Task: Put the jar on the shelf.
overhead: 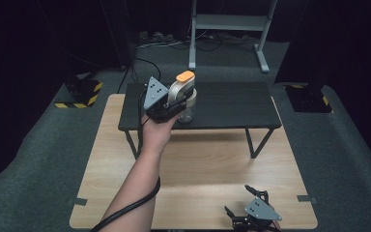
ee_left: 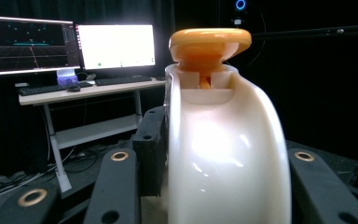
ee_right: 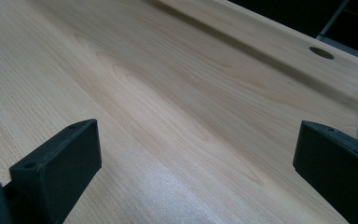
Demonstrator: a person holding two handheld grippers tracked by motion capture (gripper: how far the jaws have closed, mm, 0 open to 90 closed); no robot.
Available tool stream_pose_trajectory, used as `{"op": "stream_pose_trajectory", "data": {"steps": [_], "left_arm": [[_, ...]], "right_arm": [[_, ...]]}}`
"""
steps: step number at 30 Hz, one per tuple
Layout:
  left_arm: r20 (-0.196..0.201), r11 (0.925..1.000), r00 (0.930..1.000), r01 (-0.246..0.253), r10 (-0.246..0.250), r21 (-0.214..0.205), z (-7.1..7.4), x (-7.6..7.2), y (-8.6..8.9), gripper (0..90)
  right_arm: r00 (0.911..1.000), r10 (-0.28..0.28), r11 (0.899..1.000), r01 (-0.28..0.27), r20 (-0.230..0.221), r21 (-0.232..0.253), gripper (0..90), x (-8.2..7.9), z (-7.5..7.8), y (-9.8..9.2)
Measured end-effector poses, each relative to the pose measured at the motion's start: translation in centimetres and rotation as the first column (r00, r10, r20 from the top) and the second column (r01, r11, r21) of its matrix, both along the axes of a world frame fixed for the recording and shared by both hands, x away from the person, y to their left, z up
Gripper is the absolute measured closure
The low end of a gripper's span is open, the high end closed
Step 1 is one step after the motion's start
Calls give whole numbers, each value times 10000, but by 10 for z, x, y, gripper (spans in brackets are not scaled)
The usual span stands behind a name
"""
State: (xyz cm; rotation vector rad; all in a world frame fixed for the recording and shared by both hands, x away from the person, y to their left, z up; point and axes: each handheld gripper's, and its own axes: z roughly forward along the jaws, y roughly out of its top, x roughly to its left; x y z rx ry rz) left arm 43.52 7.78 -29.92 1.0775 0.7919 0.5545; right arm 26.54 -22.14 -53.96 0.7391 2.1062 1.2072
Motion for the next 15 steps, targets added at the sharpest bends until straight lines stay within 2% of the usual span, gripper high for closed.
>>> {"op": "stream_pose_trajectory", "data": {"steps": [3,9,12,13,15], "left_arm": [[-50,9999,10000,44,-44,-134,0,1,1,562],[-38,9999,10000,29,-29,-121,0,1,1,560],[-44,10000,10000,-12,12,47,1,1,0,544],[-29,9997,9997,-238,238,107,1,1,-2,471],[-122,9993,9992,-377,378,78,3,1,-3,329]], "right_arm": [[10000,-3,10000,3,15,7,4,0,0,0],[10000,20,10000,-20,28,23,4,0,0,0],[10000,27,10000,-27,41,40,4,0,0,0],[10000,24,10000,-24,38,41,4,0,0,0],[10000,28,10000,-28,42,38,4,0,0,0]]}}
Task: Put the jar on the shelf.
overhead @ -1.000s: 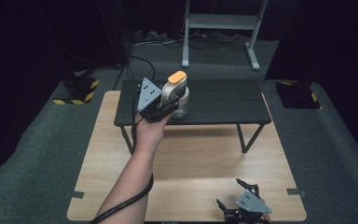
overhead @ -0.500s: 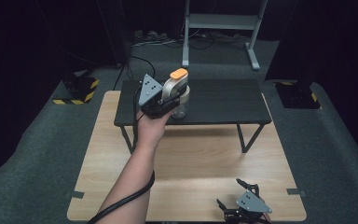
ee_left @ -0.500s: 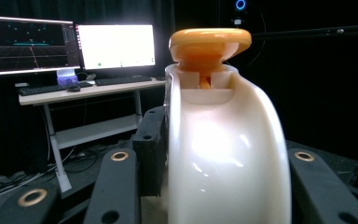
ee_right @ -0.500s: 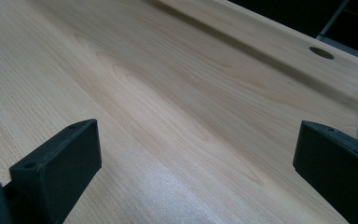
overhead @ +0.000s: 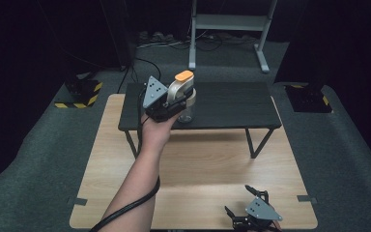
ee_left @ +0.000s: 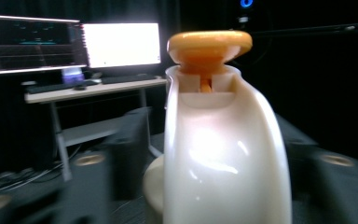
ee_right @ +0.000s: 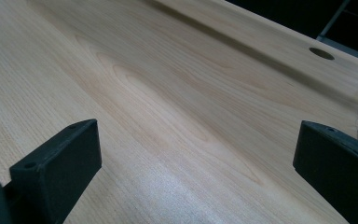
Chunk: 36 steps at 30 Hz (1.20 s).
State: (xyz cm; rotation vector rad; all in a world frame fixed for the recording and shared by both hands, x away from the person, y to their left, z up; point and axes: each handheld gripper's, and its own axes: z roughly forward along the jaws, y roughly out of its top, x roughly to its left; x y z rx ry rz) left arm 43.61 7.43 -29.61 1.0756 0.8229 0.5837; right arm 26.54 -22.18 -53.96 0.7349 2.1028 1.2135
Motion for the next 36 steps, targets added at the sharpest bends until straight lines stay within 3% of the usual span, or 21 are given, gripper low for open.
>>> {"op": "stream_pose_trajectory", "data": {"steps": [5,7,36], "left_arm": [[-259,9995,9992,-305,305,14,2,1,-2,68],[-299,9996,9993,-232,227,-164,3,1,-1,17],[-369,9998,9993,-103,108,144,-8,-31,18,2]], "right_arm": [[10000,6,10000,-6,4,-27,4,0,0,0],[10000,14,10000,-14,12,-33,4,0,0,0],[10000,74,9998,-75,-14,-173,4,-1,0,1]]}}
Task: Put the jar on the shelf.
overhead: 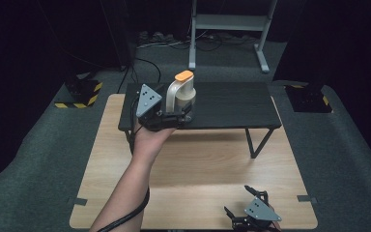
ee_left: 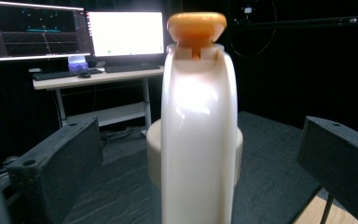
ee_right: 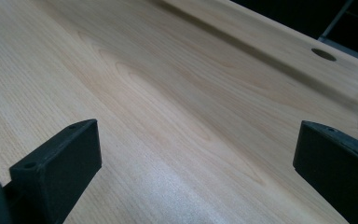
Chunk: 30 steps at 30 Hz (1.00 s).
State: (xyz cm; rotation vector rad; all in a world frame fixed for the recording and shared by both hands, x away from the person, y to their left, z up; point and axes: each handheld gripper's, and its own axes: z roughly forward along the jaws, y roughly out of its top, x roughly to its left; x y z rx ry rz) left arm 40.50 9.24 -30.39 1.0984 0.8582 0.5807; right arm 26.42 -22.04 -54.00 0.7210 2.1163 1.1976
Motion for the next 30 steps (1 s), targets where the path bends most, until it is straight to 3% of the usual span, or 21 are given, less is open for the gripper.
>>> {"op": "stream_pose_trajectory", "data": {"steps": [6,9,18,30], "left_arm": [[60,10000,10000,-4,4,-26,-8,-10,7,2],[95,10000,10000,24,-24,11,-11,-17,10,2],[281,10000,9996,64,-64,10,-14,-39,15,2],[-8,10000,10000,-20,20,87,-28,-61,26,2]], "right_arm": [[9996,40,9999,-43,-278,-129,3,-1,-1,1],[9946,33,9999,-49,-1037,-146,1,2,-11,1],[9963,104,9999,-103,-851,13,0,1,-9,1],[9963,100,9999,-103,-855,-38,0,1,-9,2]]}}
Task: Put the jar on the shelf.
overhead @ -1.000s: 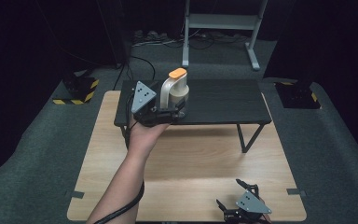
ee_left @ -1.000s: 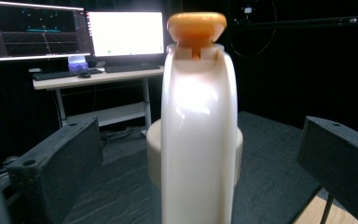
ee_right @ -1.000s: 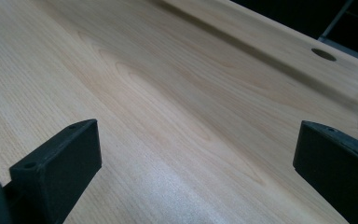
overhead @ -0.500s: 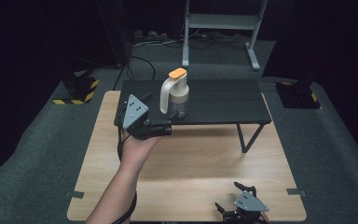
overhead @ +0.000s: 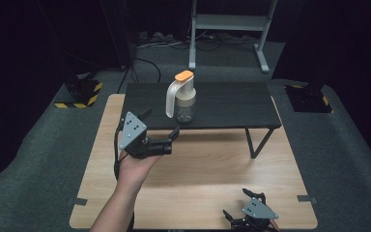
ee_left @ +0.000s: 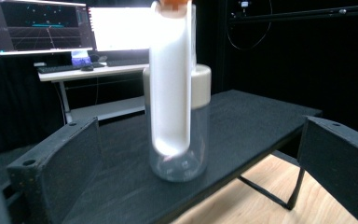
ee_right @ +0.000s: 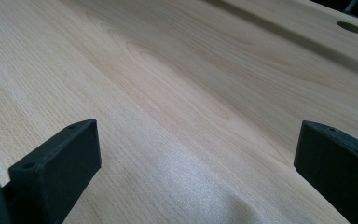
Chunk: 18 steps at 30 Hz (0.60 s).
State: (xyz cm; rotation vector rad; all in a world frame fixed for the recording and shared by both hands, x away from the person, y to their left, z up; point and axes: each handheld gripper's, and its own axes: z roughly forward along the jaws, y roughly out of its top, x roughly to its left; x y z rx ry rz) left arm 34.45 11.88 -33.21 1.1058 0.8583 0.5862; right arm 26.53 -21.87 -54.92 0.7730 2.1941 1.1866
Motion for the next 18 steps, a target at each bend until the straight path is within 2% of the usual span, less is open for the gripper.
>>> {"op": "stream_pose_trajectory", "data": {"steps": [7,8,18], "left_arm": [[-278,10000,9996,-3,4,54,-28,-14,13,3],[-278,10000,9996,-3,4,54,-28,-14,13,2],[-1035,9986,9946,135,-81,512,-77,-30,19,3]], "right_arm": [[10000,6,10000,-6,-4,-13,0,0,0,0],[10000,3,10000,-3,-6,-10,0,0,0,0],[10000,26,10000,-26,-34,-34,0,0,0,0]]}}
